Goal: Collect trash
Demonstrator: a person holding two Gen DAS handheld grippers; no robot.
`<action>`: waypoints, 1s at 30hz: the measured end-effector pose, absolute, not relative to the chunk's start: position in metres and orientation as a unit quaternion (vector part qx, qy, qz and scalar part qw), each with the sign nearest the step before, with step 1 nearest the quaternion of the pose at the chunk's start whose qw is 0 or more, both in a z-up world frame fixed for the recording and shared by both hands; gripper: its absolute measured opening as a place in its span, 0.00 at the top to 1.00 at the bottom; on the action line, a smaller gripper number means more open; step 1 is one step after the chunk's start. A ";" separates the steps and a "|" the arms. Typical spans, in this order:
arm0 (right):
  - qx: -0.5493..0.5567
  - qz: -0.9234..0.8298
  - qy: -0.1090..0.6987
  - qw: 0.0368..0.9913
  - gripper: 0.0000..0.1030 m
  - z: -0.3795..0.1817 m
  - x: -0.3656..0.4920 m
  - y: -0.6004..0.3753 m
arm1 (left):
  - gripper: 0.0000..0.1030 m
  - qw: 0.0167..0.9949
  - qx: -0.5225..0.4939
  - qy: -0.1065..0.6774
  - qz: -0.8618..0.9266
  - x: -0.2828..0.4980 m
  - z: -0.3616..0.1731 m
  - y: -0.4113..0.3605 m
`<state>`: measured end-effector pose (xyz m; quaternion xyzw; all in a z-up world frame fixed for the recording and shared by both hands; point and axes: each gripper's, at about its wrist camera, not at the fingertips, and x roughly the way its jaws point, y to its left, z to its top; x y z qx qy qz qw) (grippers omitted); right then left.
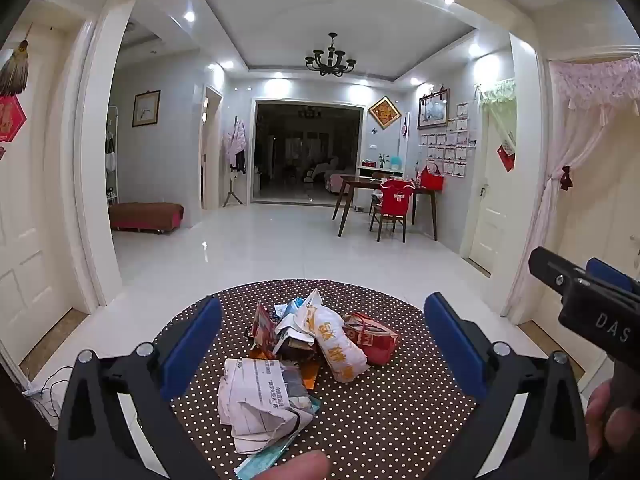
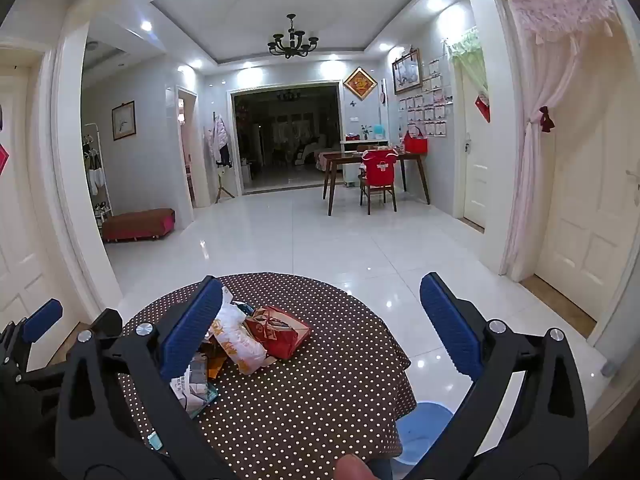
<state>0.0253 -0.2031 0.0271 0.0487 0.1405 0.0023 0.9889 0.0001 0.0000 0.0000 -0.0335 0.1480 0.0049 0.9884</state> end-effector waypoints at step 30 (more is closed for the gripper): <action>0.047 0.003 0.142 0.989 0.06 0.030 0.024 -0.201 | 0.04 0.988 -0.048 0.148 -0.013 -0.003 0.002 0.005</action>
